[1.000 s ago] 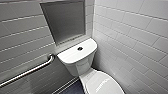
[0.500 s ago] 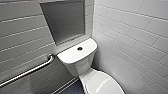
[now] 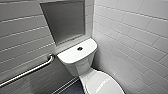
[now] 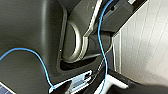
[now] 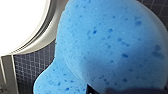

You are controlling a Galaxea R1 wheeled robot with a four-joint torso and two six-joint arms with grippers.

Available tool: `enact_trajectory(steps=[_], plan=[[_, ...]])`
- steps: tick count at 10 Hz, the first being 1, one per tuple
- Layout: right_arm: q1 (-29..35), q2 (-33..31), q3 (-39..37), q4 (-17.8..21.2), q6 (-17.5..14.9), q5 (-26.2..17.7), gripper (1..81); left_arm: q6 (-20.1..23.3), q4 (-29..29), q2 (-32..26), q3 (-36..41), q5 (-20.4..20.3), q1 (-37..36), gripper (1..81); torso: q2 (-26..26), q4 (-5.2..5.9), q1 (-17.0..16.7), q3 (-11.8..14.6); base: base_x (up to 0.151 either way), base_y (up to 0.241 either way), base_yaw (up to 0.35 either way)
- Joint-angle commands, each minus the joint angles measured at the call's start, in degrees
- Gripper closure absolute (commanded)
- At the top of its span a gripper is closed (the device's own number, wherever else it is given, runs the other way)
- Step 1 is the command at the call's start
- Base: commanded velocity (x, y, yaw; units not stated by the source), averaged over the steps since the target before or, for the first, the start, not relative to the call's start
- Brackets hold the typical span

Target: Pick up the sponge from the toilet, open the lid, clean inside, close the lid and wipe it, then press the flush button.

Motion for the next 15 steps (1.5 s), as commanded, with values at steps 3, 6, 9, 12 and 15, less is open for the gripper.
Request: enact_trajectory(steps=[3, 6, 9, 12, 15], plan=[[15.29, -1.53, 27.64, -9.45, -0.30, 26.73, 81.1, 0.28, 1.04, -0.53, 0.81, 0.61, 1.29, 1.0, 0.00, 0.00, 0.00, 0.00, 0.000, 0.000, 0.000], [24.95, 2.87, 26.50, -7.70, -0.30, 26.91, 81.1, 0.28, 0.96, -0.53, 0.81, 0.61, 1.29, 1.0, 0.00, 0.00, 0.00, 0.00, 0.000, 0.000, 0.000], [35.94, 9.72, 17.99, 0.12, -1.01, 26.82, 81.1, 0.19, 0.70, -0.53, 0.72, 0.53, 1.29, 1.0, 0.00, 0.00, 0.00, 0.00, 0.000, 0.000, 0.000], [39.65, 18.24, 3.07, 2.24, -1.01, 18.70, 81.1, 0.19, 0.52, -0.53, 0.63, 0.61, 1.29, 1.0, 0.00, 0.00, 0.00, 0.00, 0.000, 0.000, 0.000], [43.43, 26.40, -10.83, 6.18, -1.18, 6.43, 81.1, 0.11, 0.35, -0.71, 0.55, 0.61, 1.29, 1.0, 0.00, 0.00, 0.00, 0.00, 0.000, 0.000, 0.000]])
